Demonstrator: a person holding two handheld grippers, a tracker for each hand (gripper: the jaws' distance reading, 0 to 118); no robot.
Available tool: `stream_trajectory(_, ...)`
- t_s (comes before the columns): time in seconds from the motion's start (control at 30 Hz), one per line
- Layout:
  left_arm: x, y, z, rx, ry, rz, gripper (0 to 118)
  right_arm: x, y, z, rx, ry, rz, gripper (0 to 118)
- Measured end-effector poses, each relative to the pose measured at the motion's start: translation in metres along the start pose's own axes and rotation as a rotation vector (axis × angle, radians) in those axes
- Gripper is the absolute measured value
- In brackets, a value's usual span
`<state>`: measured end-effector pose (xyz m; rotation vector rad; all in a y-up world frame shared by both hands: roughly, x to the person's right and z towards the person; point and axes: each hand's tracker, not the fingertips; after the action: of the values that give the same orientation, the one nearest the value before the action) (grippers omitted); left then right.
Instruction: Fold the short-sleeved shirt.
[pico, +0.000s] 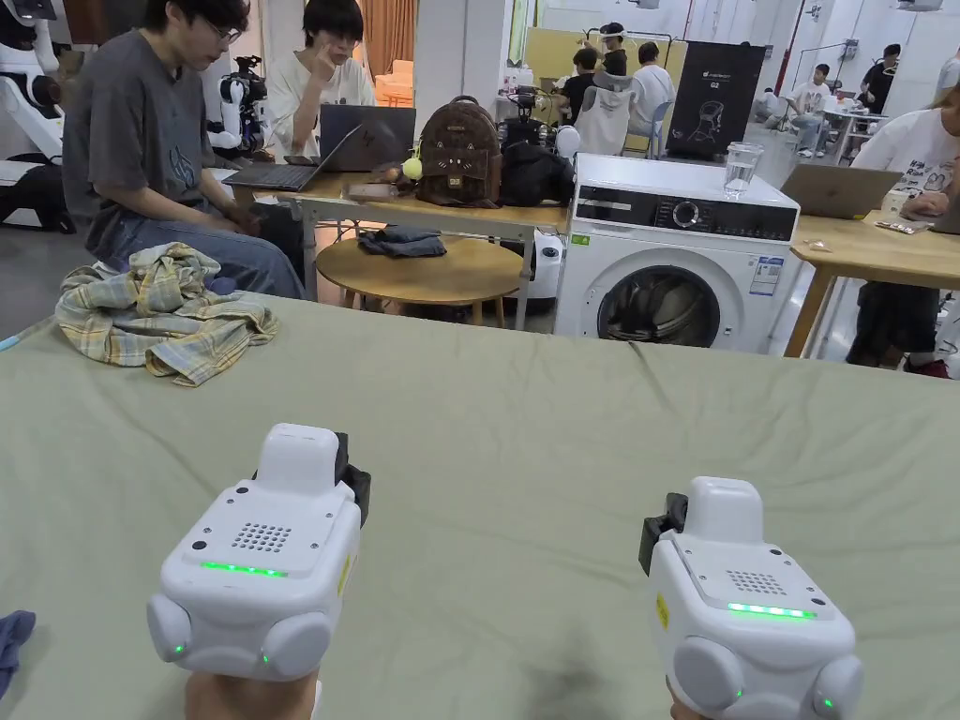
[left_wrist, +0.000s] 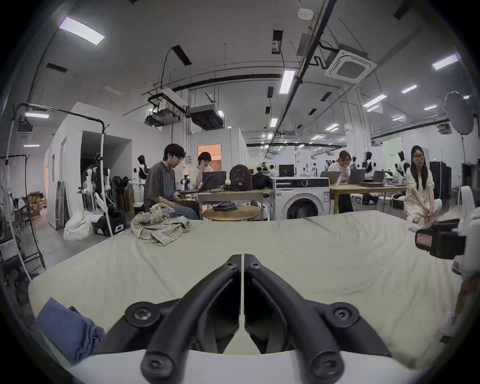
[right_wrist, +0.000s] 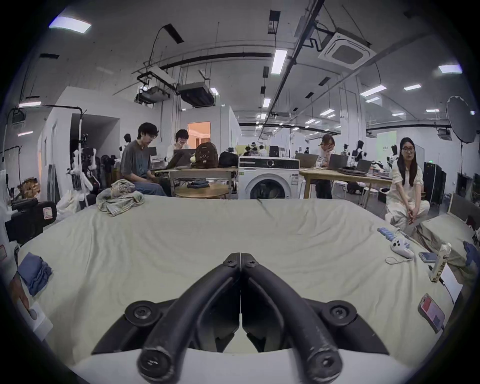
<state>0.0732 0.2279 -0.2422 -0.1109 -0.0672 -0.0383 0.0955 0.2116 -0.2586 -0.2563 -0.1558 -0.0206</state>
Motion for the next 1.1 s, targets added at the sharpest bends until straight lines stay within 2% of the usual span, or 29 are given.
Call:
stream_trajectory(0.63,-0.001,-0.002,-0.010,-0.047,0.013,0.002,0,-0.003,0.002,0.004,0.065,-0.029,-0.027,2)
stream_trajectory(0.67,-0.001,-0.003,-0.007,-0.063,-0.003,-0.005,4,-0.003,0.003,0.004,0.062,-0.037,-0.025,7)
stream_trajectory(0.7,0.000,-0.005,-0.008,-0.067,-0.006,-0.011,13,-0.003,0.003,0.003,0.059,-0.042,-0.024,15)
stream_trajectory(0.73,0.000,-0.005,-0.006,-0.077,-0.011,-0.013,27,-0.003,0.004,0.002,0.055,-0.047,-0.024,31)
stream_trajectory(0.8,0.000,-0.004,-0.003,-0.083,-0.023,-0.010,37,-0.003,0.003,0.000,0.053,-0.067,-0.019,55)
stream_trajectory(0.83,0.000,-0.003,-0.002,-0.081,-0.023,-0.004,46,-0.003,0.002,-0.001,0.056,-0.075,-0.016,64)
stream_trajectory(0.9,0.001,-0.001,-0.004,-0.060,-0.007,0.003,78,-0.001,0.001,0.000,0.065,-0.079,-0.020,68)
stream_trajectory(1.0,-0.003,0.006,-0.002,-0.042,-0.010,0.028,81,0.003,0.004,0.003,0.069,-0.068,-0.047,73)
stream_trajectory(1.03,-0.005,0.011,0.001,-0.043,-0.024,0.042,81,0.004,0.004,0.003,0.069,-0.066,-0.052,80)
stream_trajectory(1.1,-0.007,0.016,0.001,-0.050,-0.030,0.054,81,0.006,0.005,0.002,0.073,-0.063,-0.056,85)
